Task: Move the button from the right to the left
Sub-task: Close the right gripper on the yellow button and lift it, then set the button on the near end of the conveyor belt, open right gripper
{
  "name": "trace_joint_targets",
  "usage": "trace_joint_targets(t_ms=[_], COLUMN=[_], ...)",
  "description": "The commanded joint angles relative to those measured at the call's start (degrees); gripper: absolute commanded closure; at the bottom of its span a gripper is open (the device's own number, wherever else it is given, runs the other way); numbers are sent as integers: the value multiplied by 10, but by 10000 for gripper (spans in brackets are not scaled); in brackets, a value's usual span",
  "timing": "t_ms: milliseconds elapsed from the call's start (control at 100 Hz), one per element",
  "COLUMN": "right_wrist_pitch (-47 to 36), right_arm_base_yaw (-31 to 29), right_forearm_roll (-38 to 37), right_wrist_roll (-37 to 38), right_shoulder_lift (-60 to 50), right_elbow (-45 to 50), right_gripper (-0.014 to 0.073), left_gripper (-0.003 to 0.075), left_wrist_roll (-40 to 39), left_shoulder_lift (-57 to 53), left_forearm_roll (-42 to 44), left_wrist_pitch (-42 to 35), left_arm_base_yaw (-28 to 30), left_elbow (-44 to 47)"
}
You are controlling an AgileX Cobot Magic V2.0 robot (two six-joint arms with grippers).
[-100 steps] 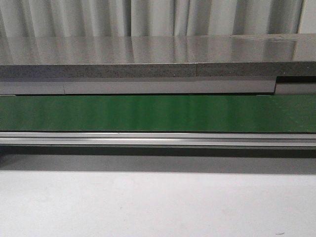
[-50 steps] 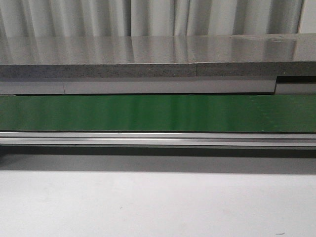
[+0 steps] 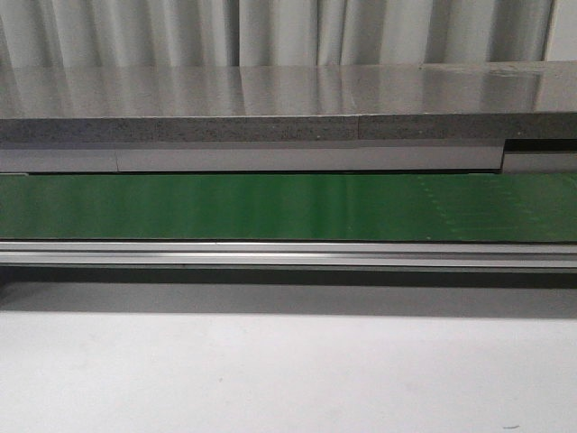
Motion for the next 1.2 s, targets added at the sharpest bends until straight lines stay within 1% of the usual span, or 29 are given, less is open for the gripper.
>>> trace_joint_targets(t_ms=[0,70,200,330,470,570,690,860,970,1190], right_wrist_pitch=[-17,-17,-4,23,56,92,114,113,101,97], right_arm_base_yaw=[-2,-2,0,1,25,60,115,176,194,199], right_forearm_roll=[14,14,15,25,25,25,25,24,14,12], right_wrist_roll=[0,3,3,3,3,14,44,96,110,110], right_shoulder_lift=[-25,-28,-56,-122,-186,-206,-208,-202,-187,-150], right_elbow=[-16,-16,-16,-16,-16,-15,-15,-12,-12,-12], right_gripper=[349,391,389,389,389,389,389,389,389,386], left_gripper=[741,741,741,741,741,741,741,741,741,741], left_wrist_roll=[0,0,0,0,0,0,0,0,0,0], left_shoulder_lift=[-15,-15,-15,-15,-15,-15,-15,-15,-15,-15], left_forearm_roll=[0,0,0,0,0,0,0,0,0,0], left_wrist_pitch=[-46,-46,-46,-46,-46,-46,-46,-46,-46,-46], left_arm_base_yaw=[1,1,1,1,1,1,1,1,1,1], left_elbow=[26,26,26,26,26,26,26,26,26,26])
